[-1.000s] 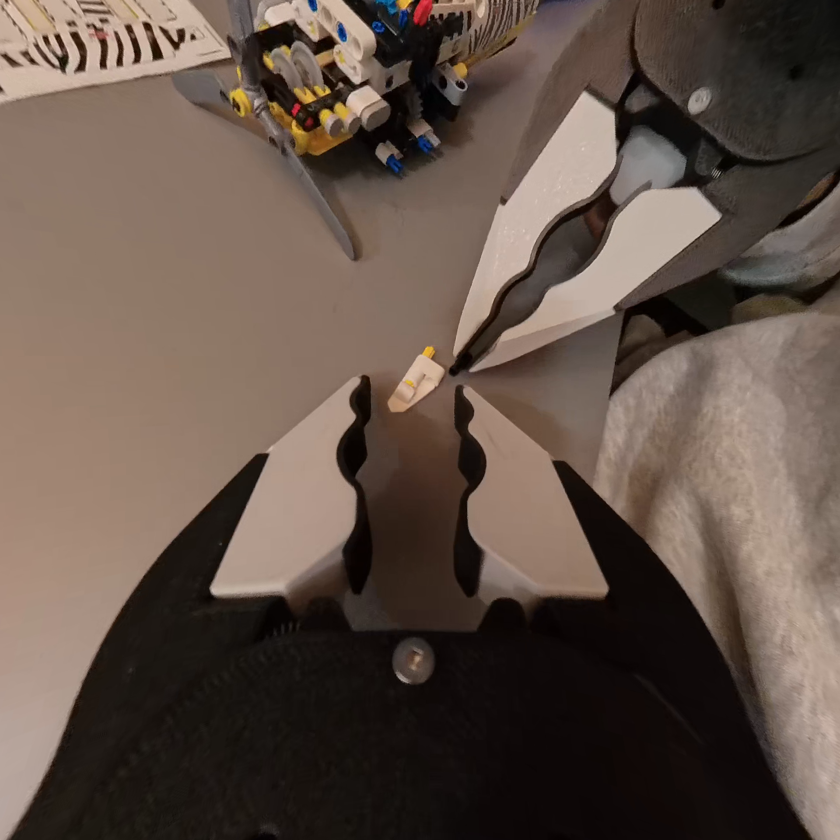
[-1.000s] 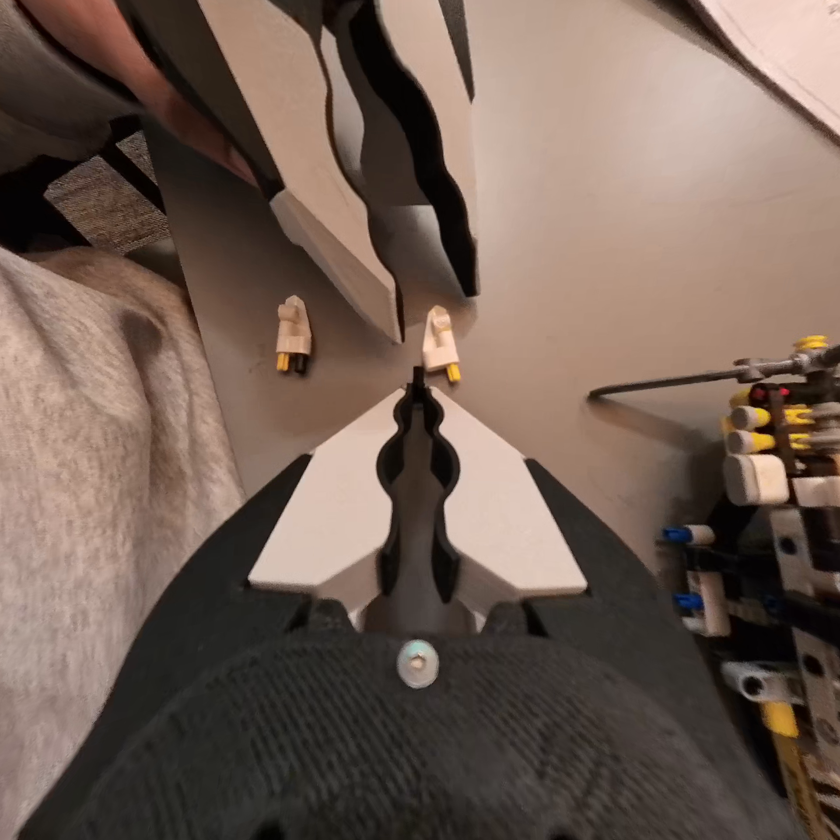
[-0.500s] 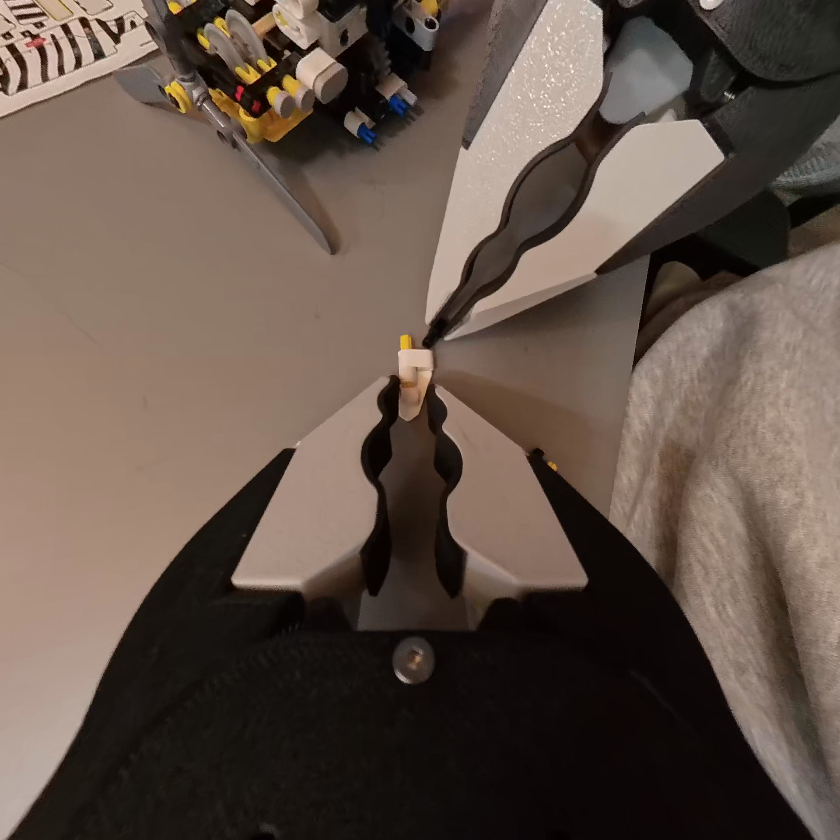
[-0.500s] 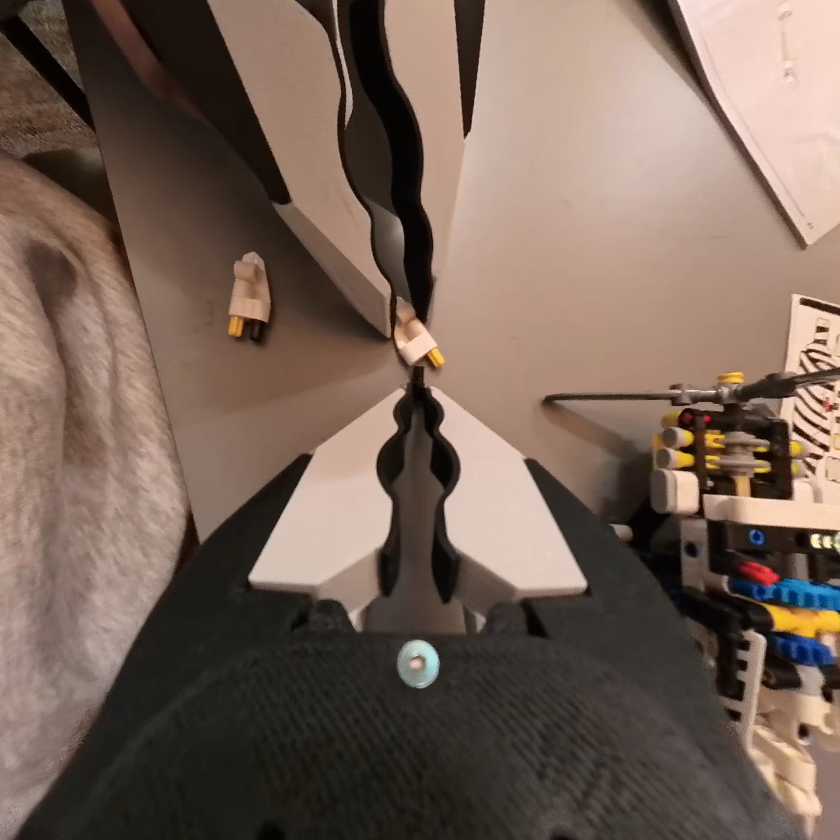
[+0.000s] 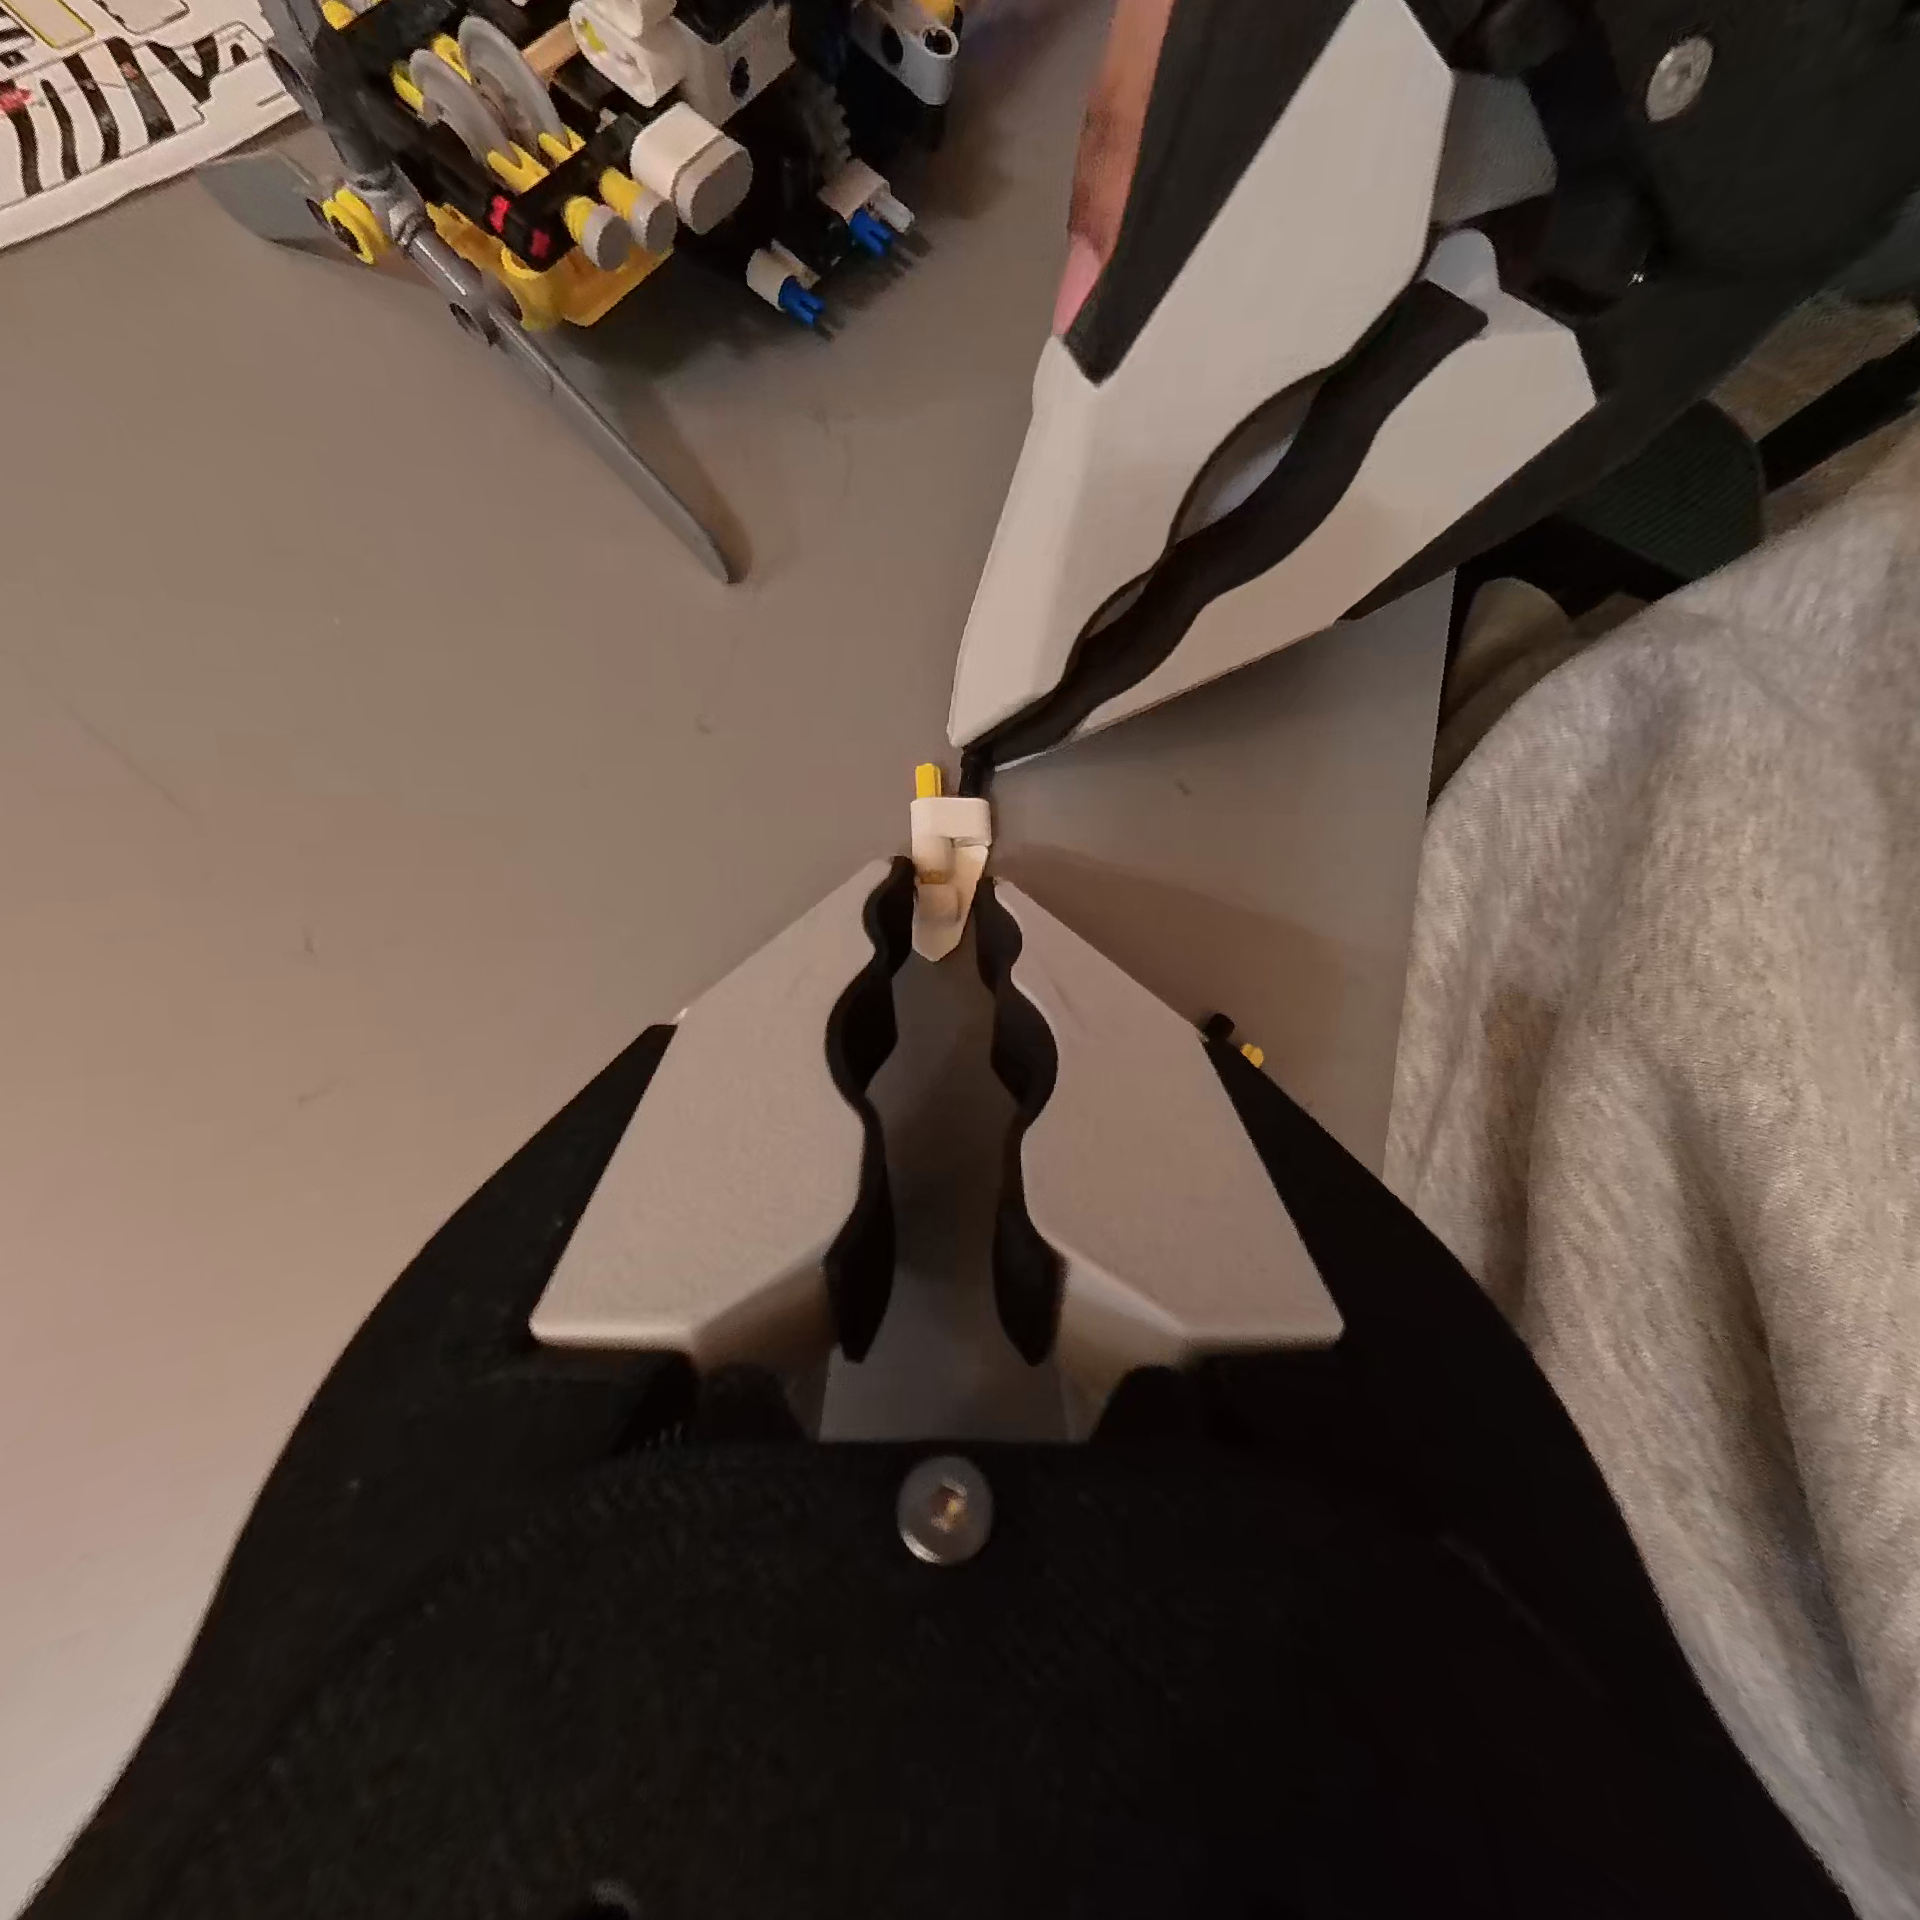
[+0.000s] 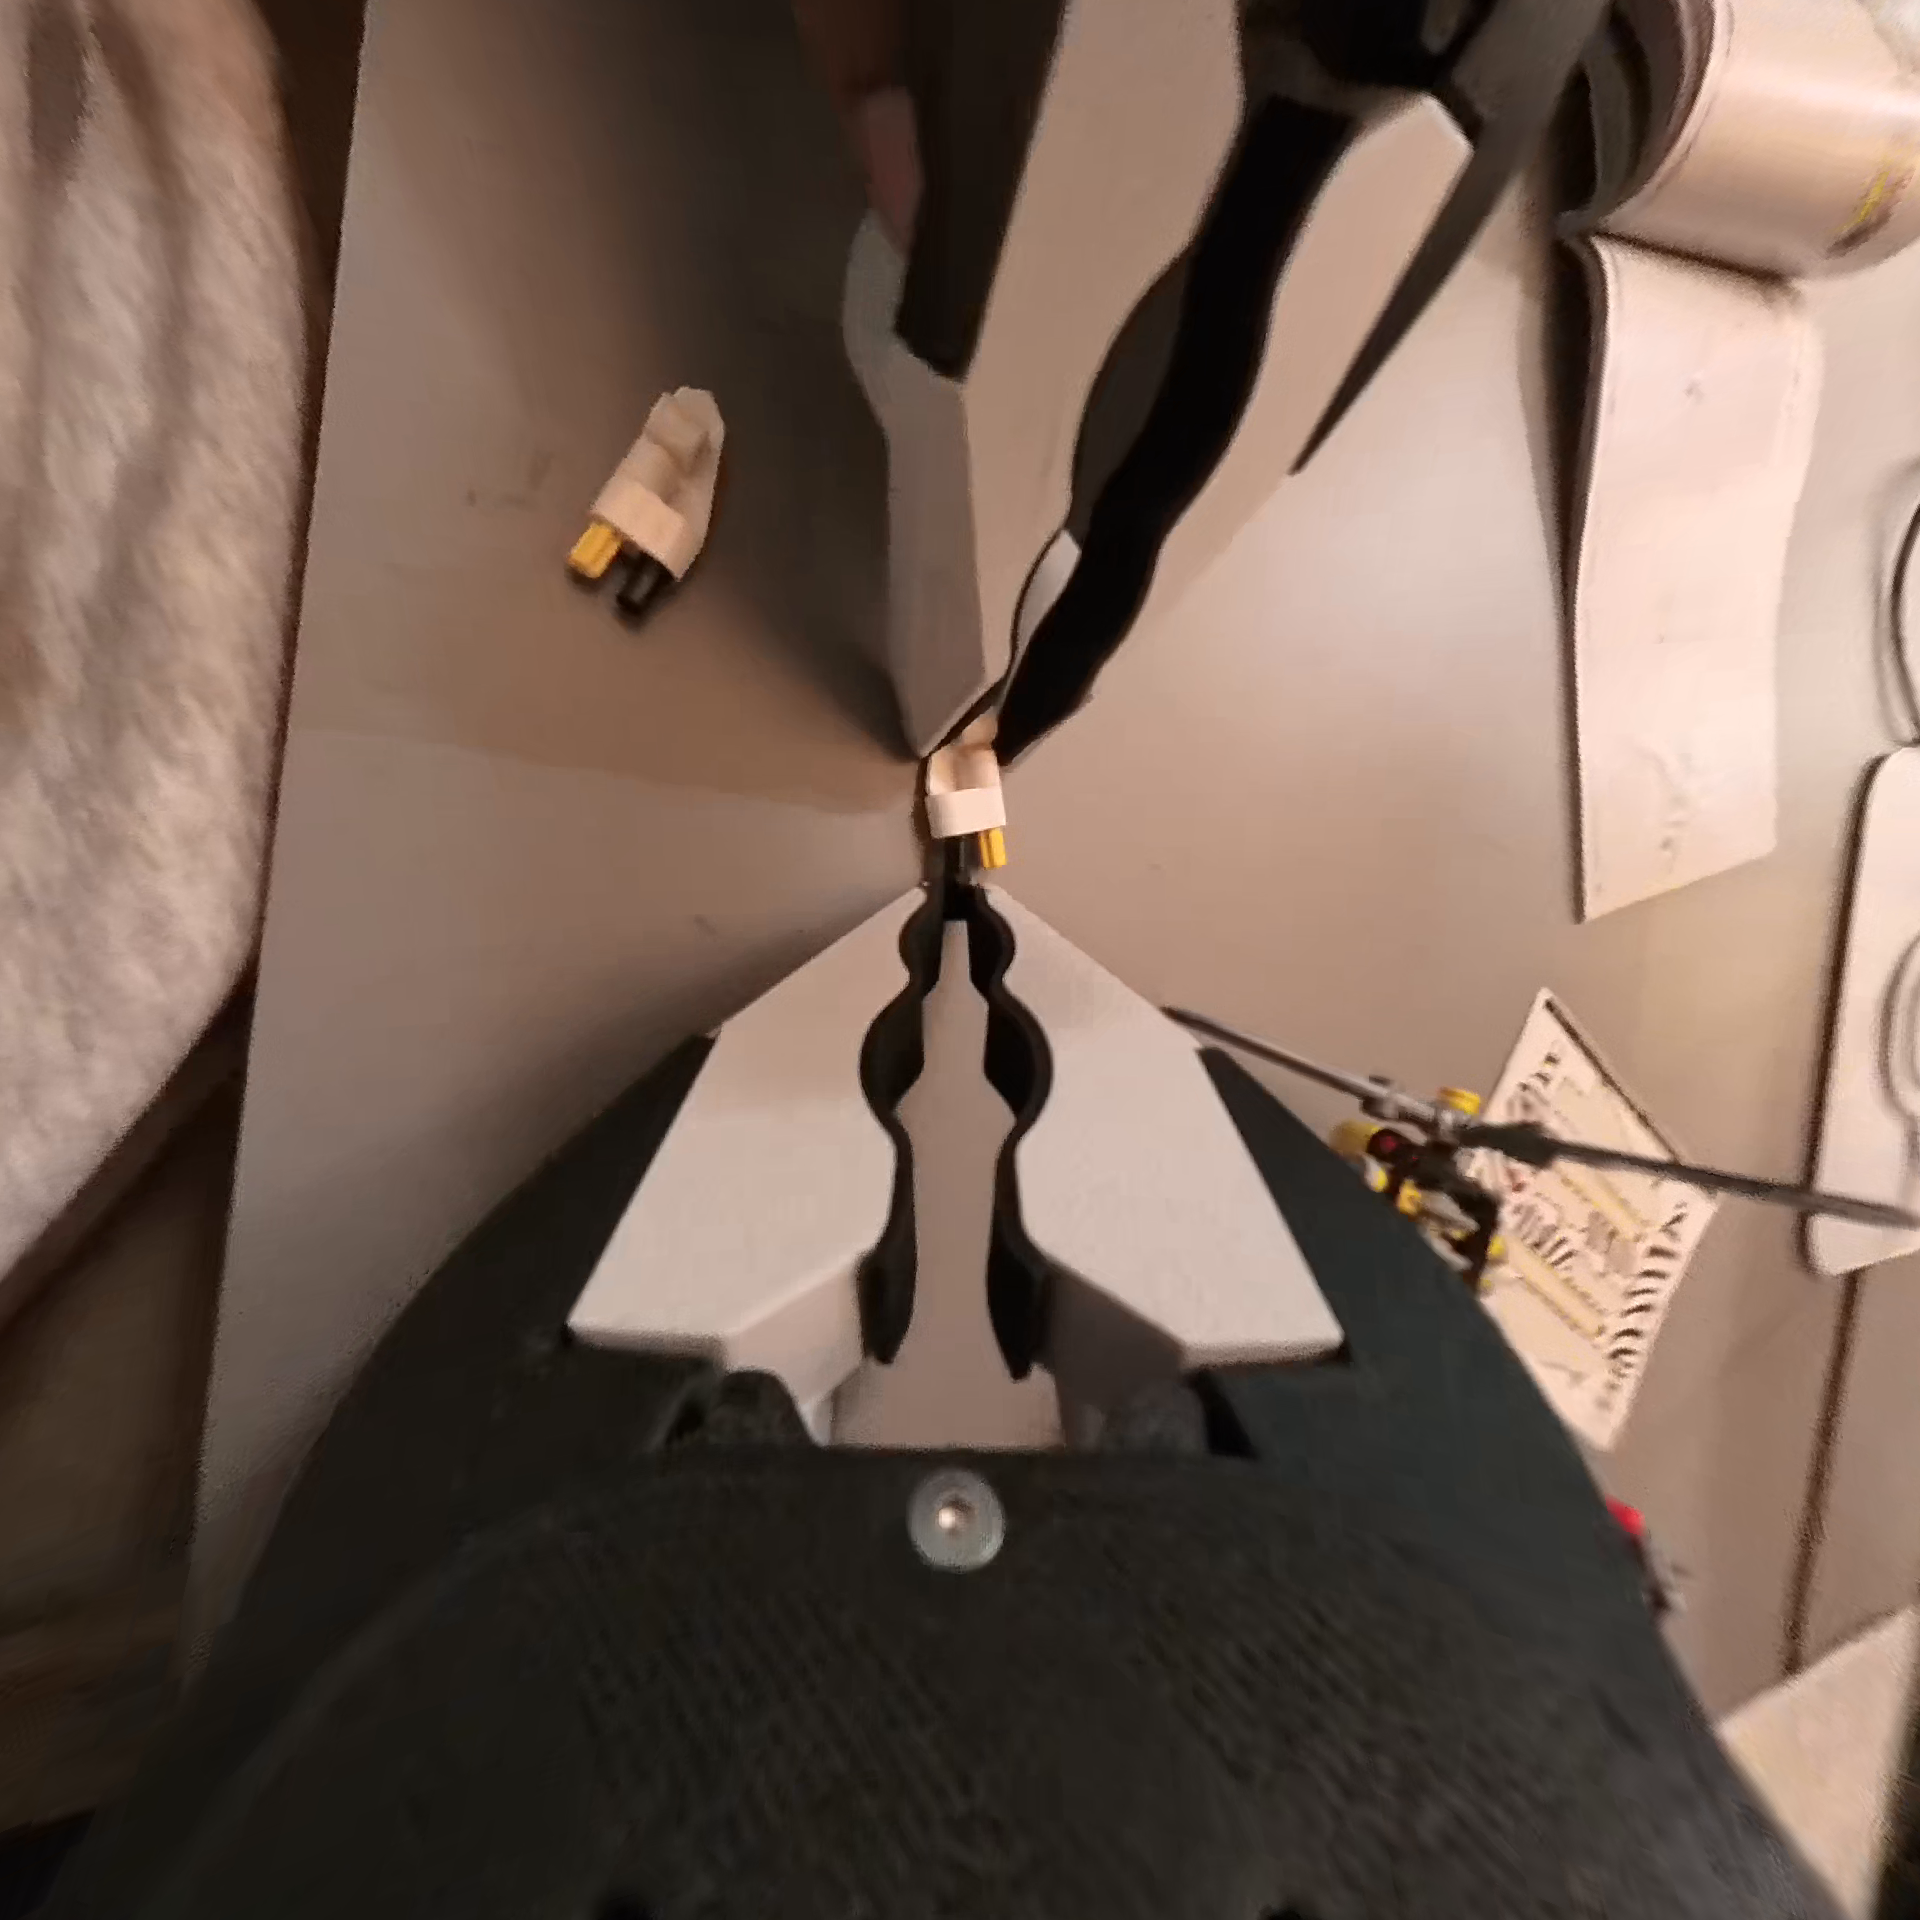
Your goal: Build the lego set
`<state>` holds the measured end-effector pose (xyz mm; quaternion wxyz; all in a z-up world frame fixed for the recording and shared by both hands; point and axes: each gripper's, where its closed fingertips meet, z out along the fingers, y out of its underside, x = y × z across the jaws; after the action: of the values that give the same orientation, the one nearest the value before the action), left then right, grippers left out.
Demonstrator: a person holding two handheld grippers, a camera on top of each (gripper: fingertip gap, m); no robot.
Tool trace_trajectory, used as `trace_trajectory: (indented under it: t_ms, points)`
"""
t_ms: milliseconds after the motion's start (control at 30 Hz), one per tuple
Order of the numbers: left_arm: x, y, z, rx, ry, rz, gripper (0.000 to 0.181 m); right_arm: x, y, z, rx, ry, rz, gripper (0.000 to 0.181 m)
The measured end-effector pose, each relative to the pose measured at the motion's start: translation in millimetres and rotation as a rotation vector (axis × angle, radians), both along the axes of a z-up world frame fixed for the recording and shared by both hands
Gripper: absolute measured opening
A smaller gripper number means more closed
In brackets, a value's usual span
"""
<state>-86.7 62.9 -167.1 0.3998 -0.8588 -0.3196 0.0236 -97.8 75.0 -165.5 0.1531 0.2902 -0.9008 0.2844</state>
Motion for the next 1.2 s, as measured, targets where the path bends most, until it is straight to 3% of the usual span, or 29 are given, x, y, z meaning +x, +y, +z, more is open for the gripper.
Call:
trace_trajectory:
  t_ms: [233,700,1200]
  points:
    - [-0.2,0.2,0.0,0.011,-0.014,-0.003,0.01,-2.4,-2.2,-0.2,0.043,0.264,0.136,0.002]
    - [-0.7,0.4,-0.2,0.014,-0.019,-0.003,0.01,4.2,-0.3,0.8,-0.054,-0.027,0.097,0.002]
    - [-0.5,0.3,0.1,0.047,-0.064,-0.002,0.009,7.1,0.7,-0.2,0.002,-0.39,0.098,0.002]
